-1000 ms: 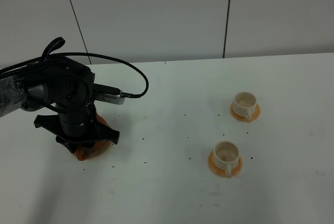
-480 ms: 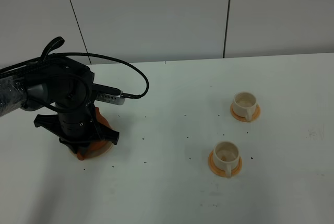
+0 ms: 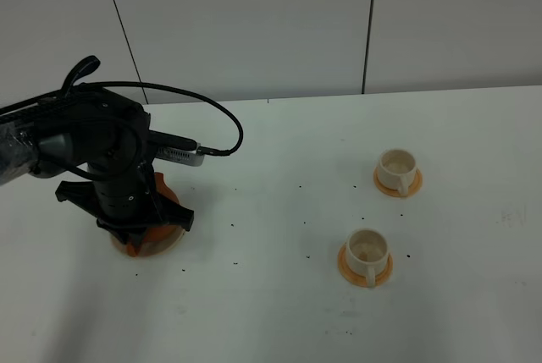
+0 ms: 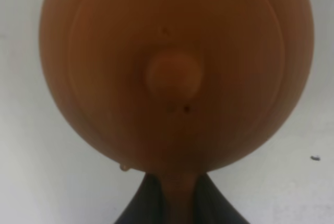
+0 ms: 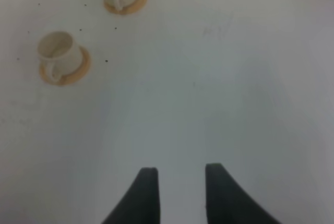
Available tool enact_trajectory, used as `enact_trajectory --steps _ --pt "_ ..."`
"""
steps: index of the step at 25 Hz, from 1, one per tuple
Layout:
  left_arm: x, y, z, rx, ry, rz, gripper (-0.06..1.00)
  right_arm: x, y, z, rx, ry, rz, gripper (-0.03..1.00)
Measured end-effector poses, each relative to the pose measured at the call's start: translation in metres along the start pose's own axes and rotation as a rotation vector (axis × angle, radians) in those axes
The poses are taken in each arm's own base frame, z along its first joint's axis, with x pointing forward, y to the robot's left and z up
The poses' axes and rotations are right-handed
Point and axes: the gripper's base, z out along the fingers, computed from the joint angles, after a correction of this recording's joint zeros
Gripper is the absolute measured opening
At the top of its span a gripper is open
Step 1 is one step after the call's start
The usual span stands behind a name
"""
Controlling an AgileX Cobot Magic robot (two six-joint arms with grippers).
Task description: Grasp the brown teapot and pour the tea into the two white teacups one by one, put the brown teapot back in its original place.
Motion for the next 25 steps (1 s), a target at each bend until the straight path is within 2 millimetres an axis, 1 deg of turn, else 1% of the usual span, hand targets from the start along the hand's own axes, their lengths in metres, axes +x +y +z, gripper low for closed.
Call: enact_trajectory --steps 5,10,17,20,25 --pt "0.003 0.002 -0.007 0.039 0.011 0.022 0.16 0.0 0.0 0.0 0.0 0.0 0.0 0.22" --pt "0.005 0.006 -0.013 0.04 0.01 0.026 0.16 0.0 0.0 0.0 0.0 0.0 0.0 0.22" --pt "0.007 0.01 -0.03 0.048 -0.034 0.022 0.16 0.0 0.0 0.0 0.0 0.0 0.0 0.23" --pt "0.008 0.01 -0.036 0.059 -0.051 0.056 0.16 0.0 0.0 0.0 0.0 0.0 0.0 0.23" --pt "0.01 0.008 -0.04 0.083 -0.052 0.176 0.16 0.0 0.0 0.0 0.0 0.0 0.0 0.23"
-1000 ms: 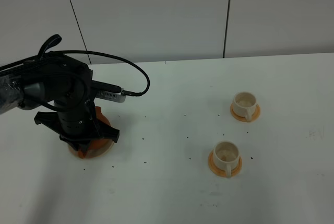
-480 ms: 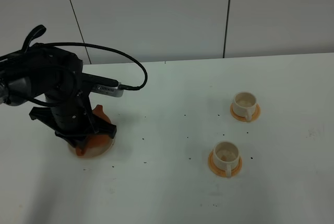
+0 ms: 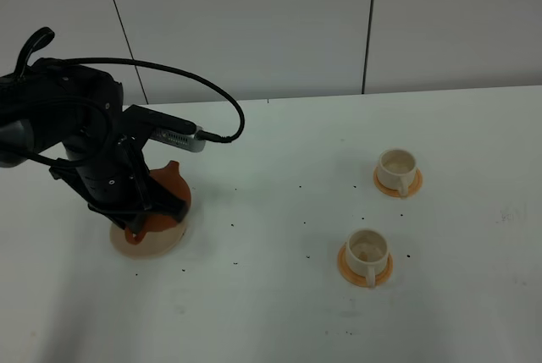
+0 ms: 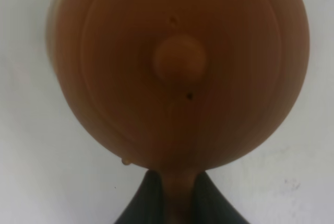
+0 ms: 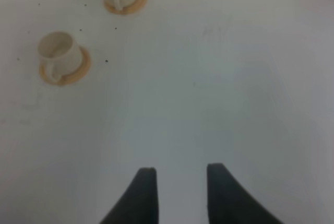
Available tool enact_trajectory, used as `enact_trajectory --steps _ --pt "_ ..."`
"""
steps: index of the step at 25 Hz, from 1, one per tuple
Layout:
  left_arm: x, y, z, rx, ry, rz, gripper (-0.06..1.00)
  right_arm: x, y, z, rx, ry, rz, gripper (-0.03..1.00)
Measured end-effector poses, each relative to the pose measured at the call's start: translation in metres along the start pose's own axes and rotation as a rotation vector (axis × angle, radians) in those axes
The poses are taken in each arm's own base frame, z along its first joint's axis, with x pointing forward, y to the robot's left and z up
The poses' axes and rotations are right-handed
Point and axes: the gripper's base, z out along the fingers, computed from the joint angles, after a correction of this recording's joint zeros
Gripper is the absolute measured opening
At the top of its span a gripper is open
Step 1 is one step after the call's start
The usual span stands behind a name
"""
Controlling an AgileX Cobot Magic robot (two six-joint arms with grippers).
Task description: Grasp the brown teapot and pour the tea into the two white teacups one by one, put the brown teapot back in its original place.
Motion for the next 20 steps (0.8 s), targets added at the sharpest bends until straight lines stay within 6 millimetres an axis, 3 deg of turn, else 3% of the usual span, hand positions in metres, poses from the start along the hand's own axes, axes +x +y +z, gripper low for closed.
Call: enact_trajectory --steps 5,14,17,20 --pt "-0.005 0.004 -0.016 -0.004 0.018 0.152 0.16 0.0 0.0 0.0 0.0 0.0 0.0 0.23" --pt "-0.032 0.011 -0.078 0.015 -0.106 0.526 0.16 0.0 0.0 0.0 0.0 0.0 0.0 0.23" --pt "-0.044 0.011 -0.081 0.019 -0.144 0.581 0.16 0.0 0.0 0.0 0.0 0.0 0.0 0.23" --pt "-0.053 0.007 -0.071 0.064 -0.154 0.619 0.16 0.0 0.0 0.0 0.0 0.0 0.0 0.23"
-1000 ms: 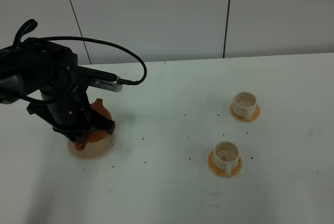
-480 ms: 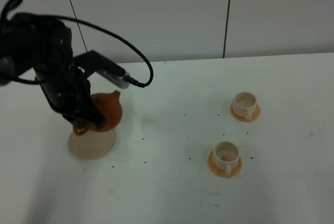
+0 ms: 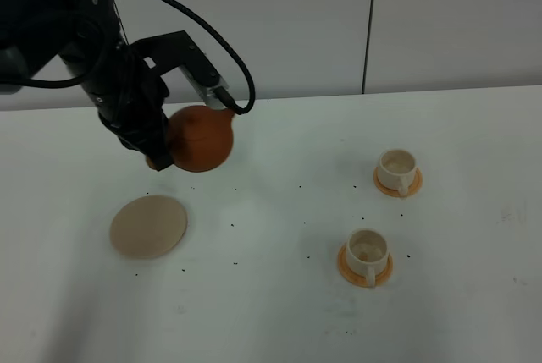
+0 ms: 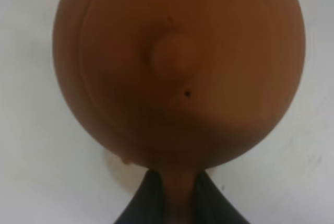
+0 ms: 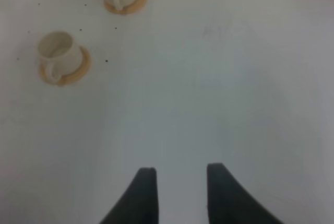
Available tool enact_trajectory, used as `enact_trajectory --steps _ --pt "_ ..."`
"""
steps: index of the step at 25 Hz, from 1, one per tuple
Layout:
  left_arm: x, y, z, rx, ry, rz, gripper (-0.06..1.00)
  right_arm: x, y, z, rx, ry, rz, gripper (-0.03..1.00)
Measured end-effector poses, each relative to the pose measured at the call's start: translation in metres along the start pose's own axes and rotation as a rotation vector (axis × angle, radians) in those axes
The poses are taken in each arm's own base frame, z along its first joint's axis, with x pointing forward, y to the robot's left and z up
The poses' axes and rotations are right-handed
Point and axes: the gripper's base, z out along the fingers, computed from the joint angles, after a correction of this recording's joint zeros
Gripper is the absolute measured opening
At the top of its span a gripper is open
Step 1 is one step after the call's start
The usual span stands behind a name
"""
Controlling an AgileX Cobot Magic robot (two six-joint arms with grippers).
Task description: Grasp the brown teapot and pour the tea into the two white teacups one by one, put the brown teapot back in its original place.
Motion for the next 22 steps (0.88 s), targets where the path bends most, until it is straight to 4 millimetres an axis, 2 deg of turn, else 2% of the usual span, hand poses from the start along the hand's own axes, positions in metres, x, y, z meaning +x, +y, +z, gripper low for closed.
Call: enact_trajectory --steps 6,10,17,22 --pt "-0.014 0.004 0.039 0.055 0.033 0.057 0.16 0.0 0.0 0.0 0.0 0.0 0.0 0.23" --pt "-0.036 0.008 0.06 0.048 0.026 0.088 0.16 0.0 0.0 0.0 0.0 0.0 0.0 0.23" --pt "-0.092 0.008 0.069 -0.049 -0.076 0.179 0.16 0.0 0.0 0.0 0.0 0.0 0.0 0.23" --pt "-0.116 -0.004 0.076 -0.07 -0.12 0.238 0.16 0.0 0.0 0.0 0.0 0.0 0.0 0.23"
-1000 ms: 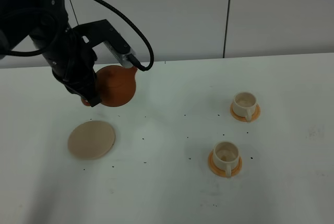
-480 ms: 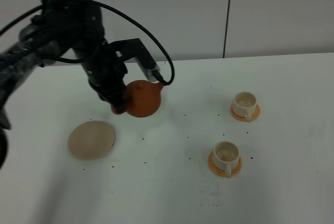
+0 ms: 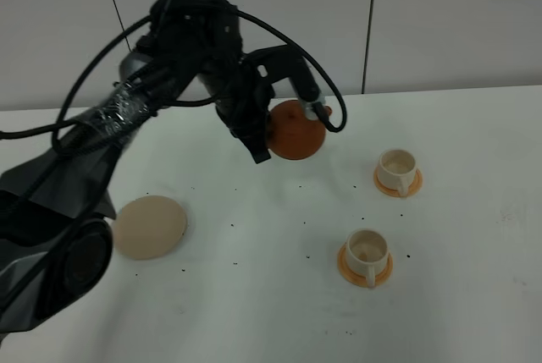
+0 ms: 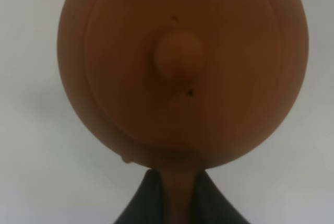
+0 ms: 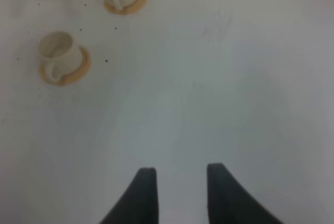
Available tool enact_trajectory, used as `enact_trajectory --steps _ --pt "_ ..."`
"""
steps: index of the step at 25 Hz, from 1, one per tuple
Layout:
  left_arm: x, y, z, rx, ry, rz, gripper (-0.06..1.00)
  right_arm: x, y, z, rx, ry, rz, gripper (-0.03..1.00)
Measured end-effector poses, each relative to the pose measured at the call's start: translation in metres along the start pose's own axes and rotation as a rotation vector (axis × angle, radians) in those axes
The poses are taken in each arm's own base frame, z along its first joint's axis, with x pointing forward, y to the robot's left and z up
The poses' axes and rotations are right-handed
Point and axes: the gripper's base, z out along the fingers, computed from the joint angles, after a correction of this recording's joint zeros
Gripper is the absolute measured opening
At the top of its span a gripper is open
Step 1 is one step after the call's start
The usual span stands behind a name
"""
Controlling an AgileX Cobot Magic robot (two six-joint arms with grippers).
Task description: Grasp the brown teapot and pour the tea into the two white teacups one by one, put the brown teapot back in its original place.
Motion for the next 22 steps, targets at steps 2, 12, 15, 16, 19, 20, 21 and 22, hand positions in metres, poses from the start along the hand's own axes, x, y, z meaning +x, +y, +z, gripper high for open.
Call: enact_trajectory --steps 2,12,15,16,19,20,21,22 --pt "-0.005 -0.004 0.004 0.006 -0.002 0.019 0.16 0.0 0.0 0.0 0.0 0.0 0.0 0.23" --pt "-0.018 -0.017 0.01 0.073 -0.062 0.018 0.16 0.0 0.0 0.0 0.0 0.0 0.0 0.23" --pt "-0.021 -0.019 0.01 0.105 -0.099 0.004 0.16 0.0 0.0 0.0 0.0 0.0 0.0 0.23" --pt "-0.022 -0.02 0.009 0.115 -0.11 0.0 0.16 0.0 0.0 0.0 0.0 0.0 0.0 0.23" --pt "-0.024 -0.022 0.009 0.138 -0.136 -0.008 0.16 0.0 0.0 0.0 0.0 0.0 0.0 0.23" --pt "-0.025 -0.022 0.009 0.14 -0.139 -0.009 0.16 0.0 0.0 0.0 0.0 0.0 0.0 0.23" --pt "-0.025 -0.023 0.009 0.141 -0.14 -0.01 0.16 0.0 0.0 0.0 0.0 0.0 0.0 0.23" --pt "-0.025 -0.023 0.009 0.141 -0.14 -0.01 0.16 0.0 0.0 0.0 0.0 0.0 0.0 0.23"
